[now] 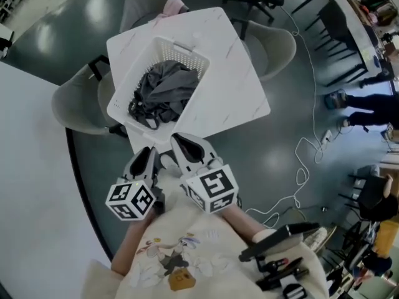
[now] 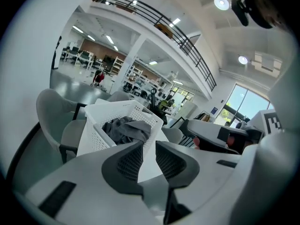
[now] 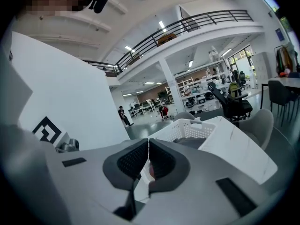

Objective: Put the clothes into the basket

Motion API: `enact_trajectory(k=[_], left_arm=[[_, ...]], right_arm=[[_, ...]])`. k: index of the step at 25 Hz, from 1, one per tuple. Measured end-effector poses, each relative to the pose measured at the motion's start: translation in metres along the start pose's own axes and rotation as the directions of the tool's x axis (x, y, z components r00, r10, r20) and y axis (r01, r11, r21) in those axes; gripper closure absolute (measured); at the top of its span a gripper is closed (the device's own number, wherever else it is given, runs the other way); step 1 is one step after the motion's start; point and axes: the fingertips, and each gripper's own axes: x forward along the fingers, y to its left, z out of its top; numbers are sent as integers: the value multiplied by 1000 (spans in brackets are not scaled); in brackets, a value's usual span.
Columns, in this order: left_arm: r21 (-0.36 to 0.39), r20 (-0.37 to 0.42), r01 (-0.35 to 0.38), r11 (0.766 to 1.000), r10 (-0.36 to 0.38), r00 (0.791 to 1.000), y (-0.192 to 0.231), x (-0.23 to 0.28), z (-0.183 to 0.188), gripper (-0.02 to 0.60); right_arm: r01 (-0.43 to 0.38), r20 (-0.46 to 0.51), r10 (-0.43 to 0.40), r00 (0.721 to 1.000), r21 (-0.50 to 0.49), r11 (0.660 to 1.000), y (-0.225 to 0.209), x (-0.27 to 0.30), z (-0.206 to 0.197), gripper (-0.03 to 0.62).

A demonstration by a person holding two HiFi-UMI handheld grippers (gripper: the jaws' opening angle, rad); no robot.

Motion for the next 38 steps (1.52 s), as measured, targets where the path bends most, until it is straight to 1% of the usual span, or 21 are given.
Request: enact_trajectory(k=[3, 5, 6, 10, 12, 14, 16, 19, 22, 25, 27, 30, 33, 36, 38], left_arm=[[74, 6, -5, 997, 5, 1000, -40, 0, -13, 506], [99, 6, 17, 995, -17, 1000, -68, 1, -24, 554], [104, 6, 24, 994, -25, 1000, -81, 0, -29, 561], [152, -1, 7, 988, -7, 1000, -116, -4, -55, 568], [159, -3, -2, 987, 2, 1000, -129, -7, -68, 569], [162, 4, -15, 987, 15, 1000, -140, -12, -81, 571], [173, 18, -22, 985, 19, 1000, -149, -16, -90, 571], [187, 51, -34, 982, 24, 998, -155, -20, -93, 571], [154, 58, -35, 987, 26, 998, -161, -23, -101, 571], [177, 64, -25, 984, 13, 998, -172, -28, -108, 571], [170, 83, -43, 984, 29, 996, -170, -35, -108, 571], [140, 84, -56, 989, 45, 995, -170, -42, -117, 571], [133, 72, -39, 990, 29, 997, -172, -40, -119, 571], [130, 81, -35, 991, 25, 996, -171, -38, -115, 571], [122, 78, -41, 992, 31, 996, -171, -38, -117, 571]], right_arm=[[44, -26, -43, 999, 50, 998, -28, -41, -12, 583], [65, -26, -63, 998, 80, 995, -43, -67, -19, 583], [65, -19, -64, 998, 84, 994, -47, -79, -21, 583], [43, 15, -44, 999, 49, 998, -54, -117, -29, 583], [27, 18, -28, 999, 64, 998, -57, -132, -37, 582], [-19, 45, 14, 999, 104, 994, -56, -146, -42, 582], [-79, 74, 70, 995, 120, 990, -52, -154, -44, 582], [-130, 57, 125, 990, 92, 987, -45, -154, -51, 582], [-183, 38, 181, 983, 59, 981, -32, -163, -54, 582], [-239, 27, 238, 971, 35, 970, -21, -173, -53, 582], [-244, 5, 245, 970, -9, 970, -17, -174, -57, 582], [-272, -35, 271, 962, -17, 962, -8, -180, -71, 583], [-234, -64, 230, 971, -57, 971, -11, -180, -77, 586], [-223, -53, 220, 974, -53, 973, -18, -178, -76, 586], [-238, -63, 236, 970, -17, 971, -20, -179, -81, 586]])
